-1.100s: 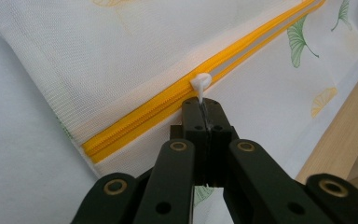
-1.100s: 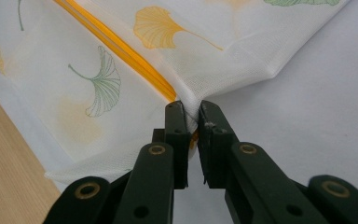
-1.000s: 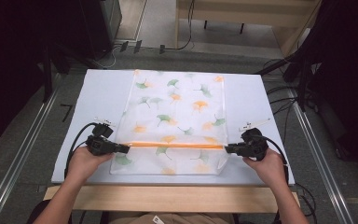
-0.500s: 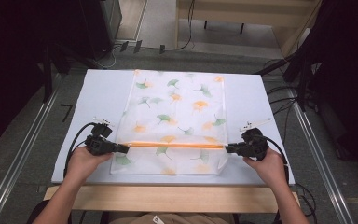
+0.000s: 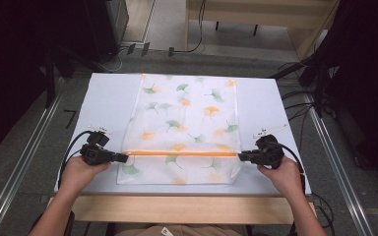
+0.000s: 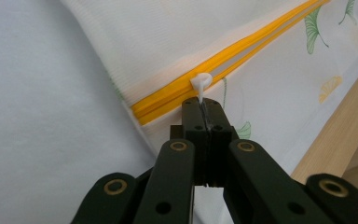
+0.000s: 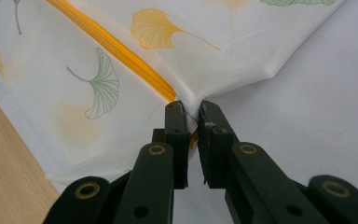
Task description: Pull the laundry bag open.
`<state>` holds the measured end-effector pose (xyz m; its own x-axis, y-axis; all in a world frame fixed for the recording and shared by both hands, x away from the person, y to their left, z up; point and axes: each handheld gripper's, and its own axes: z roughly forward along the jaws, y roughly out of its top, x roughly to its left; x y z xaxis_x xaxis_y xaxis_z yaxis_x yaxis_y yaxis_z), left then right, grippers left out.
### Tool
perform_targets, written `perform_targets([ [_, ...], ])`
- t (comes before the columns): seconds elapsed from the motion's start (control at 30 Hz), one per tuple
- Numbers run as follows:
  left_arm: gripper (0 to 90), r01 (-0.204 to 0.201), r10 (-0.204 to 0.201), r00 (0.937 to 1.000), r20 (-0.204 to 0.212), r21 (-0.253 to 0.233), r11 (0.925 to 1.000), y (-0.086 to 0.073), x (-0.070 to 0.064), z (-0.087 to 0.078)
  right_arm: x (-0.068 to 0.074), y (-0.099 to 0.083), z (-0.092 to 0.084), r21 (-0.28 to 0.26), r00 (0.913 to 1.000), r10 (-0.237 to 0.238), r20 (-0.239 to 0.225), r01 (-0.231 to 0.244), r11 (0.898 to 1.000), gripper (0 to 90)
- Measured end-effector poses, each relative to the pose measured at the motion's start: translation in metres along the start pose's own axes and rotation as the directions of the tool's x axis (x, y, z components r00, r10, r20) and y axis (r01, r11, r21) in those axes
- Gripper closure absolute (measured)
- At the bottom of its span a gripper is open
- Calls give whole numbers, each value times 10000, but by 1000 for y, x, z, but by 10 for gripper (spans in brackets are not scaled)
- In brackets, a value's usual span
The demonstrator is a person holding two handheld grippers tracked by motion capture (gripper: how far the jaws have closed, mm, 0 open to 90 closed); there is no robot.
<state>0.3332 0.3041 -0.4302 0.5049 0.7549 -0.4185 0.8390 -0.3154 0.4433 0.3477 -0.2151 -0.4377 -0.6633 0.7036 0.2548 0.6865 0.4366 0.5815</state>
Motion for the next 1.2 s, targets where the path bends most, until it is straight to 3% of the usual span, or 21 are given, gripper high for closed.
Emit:
perform_targets([
  [1.2, 900, 7, -8, 10000, 50, 34, 10000, 0, 1, -1, 0, 0, 0, 73, 9999, 107, -21, -107, 9999, 847],
])
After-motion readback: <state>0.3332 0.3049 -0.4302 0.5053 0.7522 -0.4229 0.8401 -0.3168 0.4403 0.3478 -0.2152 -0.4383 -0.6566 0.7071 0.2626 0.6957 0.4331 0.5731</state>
